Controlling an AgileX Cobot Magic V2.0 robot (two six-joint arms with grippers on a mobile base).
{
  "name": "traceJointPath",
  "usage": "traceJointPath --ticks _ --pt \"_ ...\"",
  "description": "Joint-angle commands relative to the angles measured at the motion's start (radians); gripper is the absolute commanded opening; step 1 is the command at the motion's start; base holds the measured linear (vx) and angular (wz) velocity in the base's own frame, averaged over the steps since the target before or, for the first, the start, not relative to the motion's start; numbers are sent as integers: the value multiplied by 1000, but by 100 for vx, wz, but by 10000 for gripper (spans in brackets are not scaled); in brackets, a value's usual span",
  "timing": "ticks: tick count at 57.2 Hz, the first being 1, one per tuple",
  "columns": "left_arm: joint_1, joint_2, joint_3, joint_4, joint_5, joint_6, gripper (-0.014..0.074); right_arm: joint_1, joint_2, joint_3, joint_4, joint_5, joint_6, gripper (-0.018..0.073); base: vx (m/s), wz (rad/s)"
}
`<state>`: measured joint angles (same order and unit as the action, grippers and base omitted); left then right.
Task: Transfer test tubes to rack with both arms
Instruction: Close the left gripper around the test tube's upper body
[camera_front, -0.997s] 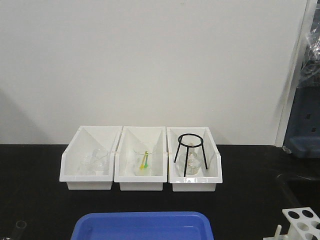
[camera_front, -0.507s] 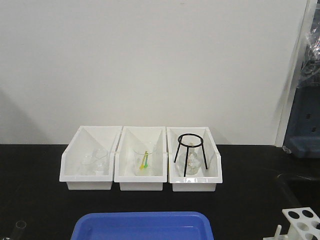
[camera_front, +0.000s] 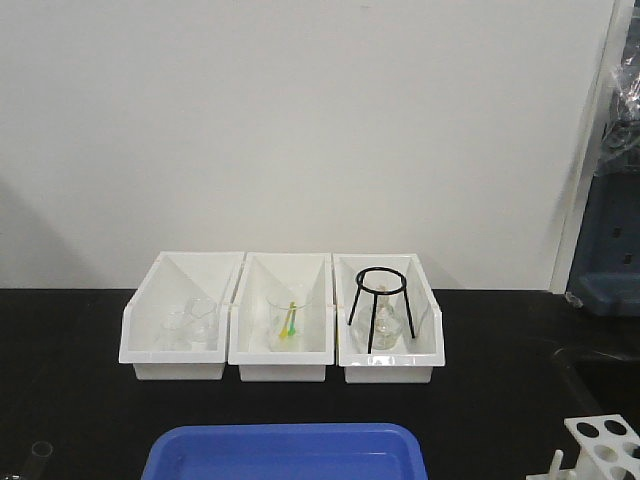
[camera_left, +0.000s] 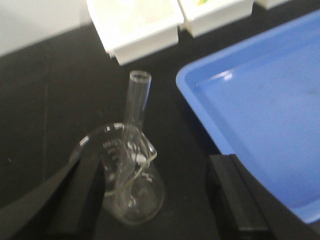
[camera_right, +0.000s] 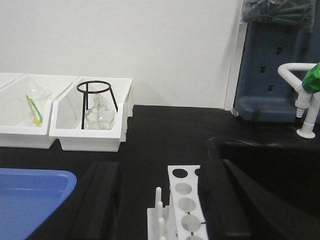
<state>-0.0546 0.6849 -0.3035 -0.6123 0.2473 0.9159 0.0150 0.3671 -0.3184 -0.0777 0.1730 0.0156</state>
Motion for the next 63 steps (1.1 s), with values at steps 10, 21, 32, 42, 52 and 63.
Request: traceJointPath --ticks 10,21,32,42,52,63 --pt "-17 156 -54 -28 -212 1 554 -5 13 -35 -4 -61 -4 424 0 0" --pt "-108 236 -91 -28 -295 0 554 -5 13 -35 -5 -61 -4 424 0 0" --pt "-162 329 -115 -19 -372 -1 554 -5 13 -35 -6 -61 -4 424 0 0" --pt "-175 423 -141 -19 -490 -29 554 -5 13 -35 -6 -61 -4 424 0 0" --pt "-175 496 -184 -19 -495 -29 554 -5 13 -35 -6 -61 -4 424 0 0" --pt "-175 577 -229 -18 -495 -29 554 -5 13 -35 -6 -61 -4 424 0 0"
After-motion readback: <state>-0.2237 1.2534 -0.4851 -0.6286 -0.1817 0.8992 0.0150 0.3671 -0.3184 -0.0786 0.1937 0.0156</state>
